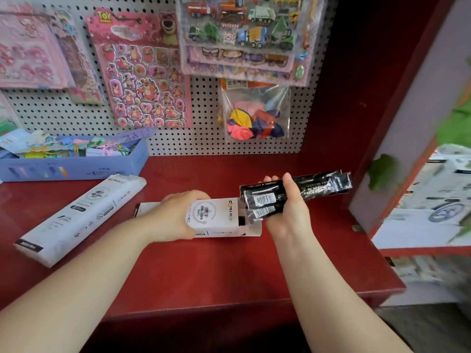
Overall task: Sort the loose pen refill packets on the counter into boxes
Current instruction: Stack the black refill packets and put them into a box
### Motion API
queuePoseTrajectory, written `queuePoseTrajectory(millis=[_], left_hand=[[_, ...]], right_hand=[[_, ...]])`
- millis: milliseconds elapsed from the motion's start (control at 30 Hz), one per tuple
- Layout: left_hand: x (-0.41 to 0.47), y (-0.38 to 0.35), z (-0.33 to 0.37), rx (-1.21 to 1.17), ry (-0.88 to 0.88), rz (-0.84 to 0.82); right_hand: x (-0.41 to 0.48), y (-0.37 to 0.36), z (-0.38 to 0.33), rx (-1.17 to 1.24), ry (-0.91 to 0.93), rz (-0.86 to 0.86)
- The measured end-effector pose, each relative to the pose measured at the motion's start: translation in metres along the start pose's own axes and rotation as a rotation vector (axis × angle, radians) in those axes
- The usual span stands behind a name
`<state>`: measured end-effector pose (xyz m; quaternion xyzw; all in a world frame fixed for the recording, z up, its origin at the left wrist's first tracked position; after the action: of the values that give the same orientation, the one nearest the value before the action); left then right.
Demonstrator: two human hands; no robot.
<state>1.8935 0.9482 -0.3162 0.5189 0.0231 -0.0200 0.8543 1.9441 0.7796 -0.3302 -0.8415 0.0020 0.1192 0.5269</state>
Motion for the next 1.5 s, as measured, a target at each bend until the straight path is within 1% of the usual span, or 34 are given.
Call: queuePoseTrajectory(millis=[100, 167, 267, 333, 400, 533, 700, 800, 1000, 1167, 1400, 1500], left_hand=[[-0.004, -0.007, 0.008, 0.006, 0.007, 0.005], [-0.007, -0.012, 0.016, 0.073, -0.006, -0.004], [-0.005, -0.025, 0.029, 0.214, -0.052, -0.064], [0.001, -0.029, 0.036, 0.251, -0.079, -0.086], [0.007, -0.029, 0.039, 0.227, -0.091, -0.066], [0.010, -0.023, 0.038, 0.140, -0.082, 0.019], [0.010, -0.001, 0.031, -0.013, -0.068, 0.165], [0.008, 0.011, 0.026, -0.120, -0.041, 0.249], [-0.002, 0.027, 0.028, -0.136, -0.076, 0.403], [-0.006, 0.025, 0.033, -0.095, -0.076, 0.429], [-0.007, 0.023, 0.037, -0.127, -0.102, 0.370], [-0.007, 0.023, 0.039, -0.133, -0.114, 0.357]], right_hand=[[0.005, 0.003, -0.002, 0.010, 0.053, 0.055], [0.008, 0.010, -0.003, -0.022, 0.080, 0.082], [0.011, 0.020, -0.003, -0.084, 0.103, 0.124], [0.011, 0.025, -0.003, -0.110, 0.110, 0.137], [0.011, 0.026, -0.006, -0.134, 0.118, 0.134], [0.011, 0.014, -0.014, -0.197, 0.129, 0.041], [0.006, 0.003, -0.020, -0.221, 0.136, 0.004], [0.003, -0.004, -0.015, -0.373, 0.100, -0.009], [-0.006, -0.017, -0.040, -0.568, 0.283, 0.019], [-0.018, -0.024, -0.047, -0.660, 0.365, 0.024], [-0.026, -0.043, -0.053, -0.767, 0.456, -0.038], [-0.029, -0.052, -0.057, -0.771, 0.490, -0.073]])
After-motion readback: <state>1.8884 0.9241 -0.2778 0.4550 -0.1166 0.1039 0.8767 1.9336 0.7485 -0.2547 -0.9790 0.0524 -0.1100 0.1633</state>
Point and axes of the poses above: each hand's wrist, its own x-axis towards the middle knuckle, its own y-axis out of the back of the hand, z = x × y, the point moved 9 cm from there along x, towards the middle knuckle, and after that the axes turned 1 degree about x, right-handed, at the moved point
